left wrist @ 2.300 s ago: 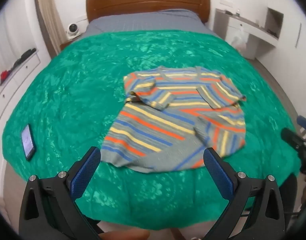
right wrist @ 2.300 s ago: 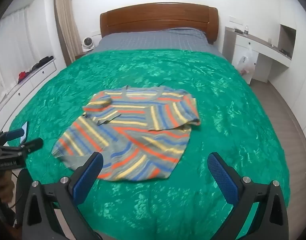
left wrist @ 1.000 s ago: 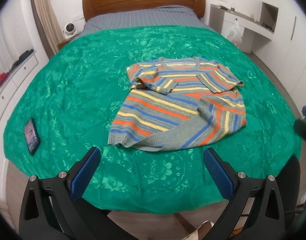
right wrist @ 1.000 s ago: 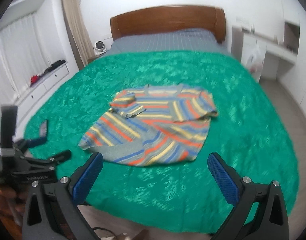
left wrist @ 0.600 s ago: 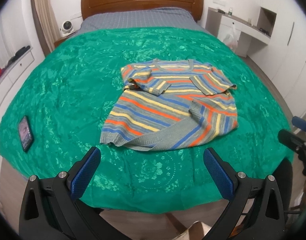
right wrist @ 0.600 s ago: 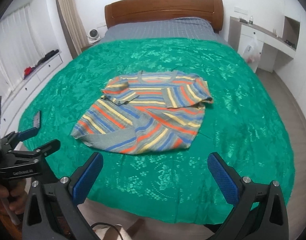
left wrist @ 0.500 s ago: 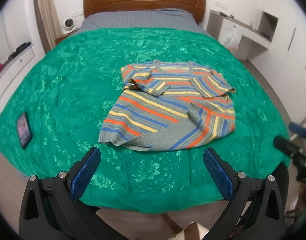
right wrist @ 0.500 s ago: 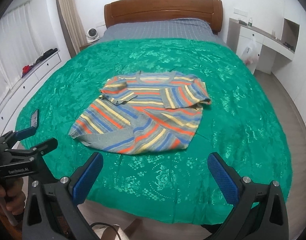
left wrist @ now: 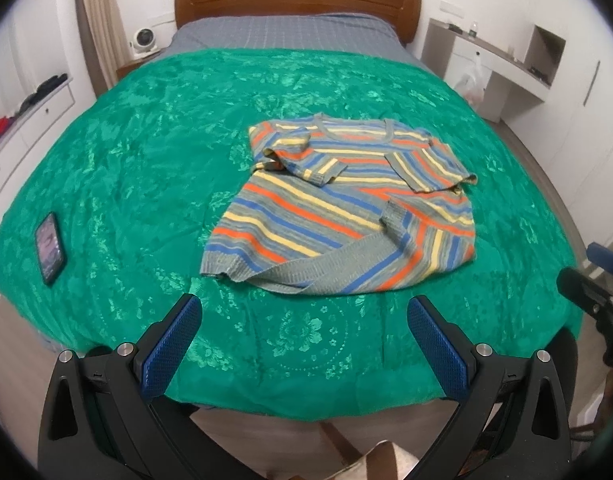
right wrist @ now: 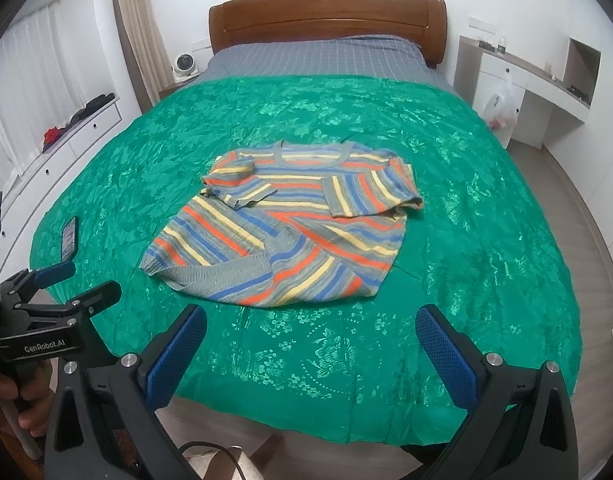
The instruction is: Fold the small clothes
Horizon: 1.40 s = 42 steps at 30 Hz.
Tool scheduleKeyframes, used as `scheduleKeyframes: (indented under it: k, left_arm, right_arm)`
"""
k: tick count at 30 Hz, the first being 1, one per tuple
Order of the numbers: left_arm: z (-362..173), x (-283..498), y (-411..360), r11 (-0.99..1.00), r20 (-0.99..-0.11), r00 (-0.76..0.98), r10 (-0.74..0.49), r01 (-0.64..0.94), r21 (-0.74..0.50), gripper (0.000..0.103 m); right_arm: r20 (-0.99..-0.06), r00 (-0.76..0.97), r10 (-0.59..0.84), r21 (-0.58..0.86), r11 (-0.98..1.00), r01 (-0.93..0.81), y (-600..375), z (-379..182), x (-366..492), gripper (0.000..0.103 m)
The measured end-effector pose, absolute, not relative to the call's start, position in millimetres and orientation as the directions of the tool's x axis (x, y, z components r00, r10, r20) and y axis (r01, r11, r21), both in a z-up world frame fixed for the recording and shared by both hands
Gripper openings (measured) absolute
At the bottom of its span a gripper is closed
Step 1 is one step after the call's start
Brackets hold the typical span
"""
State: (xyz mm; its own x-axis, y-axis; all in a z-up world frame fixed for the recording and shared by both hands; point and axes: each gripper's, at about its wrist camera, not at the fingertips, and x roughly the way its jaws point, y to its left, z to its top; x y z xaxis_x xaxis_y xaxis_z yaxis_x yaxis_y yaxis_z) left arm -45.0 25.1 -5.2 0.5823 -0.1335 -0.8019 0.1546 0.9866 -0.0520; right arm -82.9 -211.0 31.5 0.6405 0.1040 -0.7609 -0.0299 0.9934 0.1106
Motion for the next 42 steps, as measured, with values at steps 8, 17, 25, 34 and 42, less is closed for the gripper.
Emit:
scheduleKeyframes:
  k: [8, 17, 25, 34, 42]
  left_arm:
    - [-4, -47, 29, 0.990, -0.803, 0.583, -0.123, 0.132, -0.057, 0.103]
    - [-8, -48, 29, 0.990, -0.809, 0.575, -0.120, 0.133, -0.053, 0.103]
    - [-11, -48, 28, 0.991, -0.816, 0.567, -0.115, 0.128, -0.051, 0.103]
    - [-13, -48, 29, 0.991, -0.819, 0.562, -0.114, 0.128, -0.050, 0.103]
    - [-14, -48, 29, 0.991, -0.819, 0.562, -0.114, 0.128, -0.050, 0.103]
  right_arm:
    - [-0.760, 0.641, 0.108, 0.109, 0.993, -0.039, -208, 33, -83, 0.103]
    - [-0.766, 0.634, 0.112, 0.115, 0.993, -0.036, -205, 29, -84, 0.103]
    - [-0.770, 0.627, 0.117, 0.121, 0.992, -0.036, -204, 25, -84, 0.103]
    - [-0.770, 0.627, 0.119, 0.124, 0.992, -0.037, -203, 24, -84, 0.103]
    - [-0.770, 0.626, 0.122, 0.126, 0.991, -0.037, -202, 24, -84, 0.103]
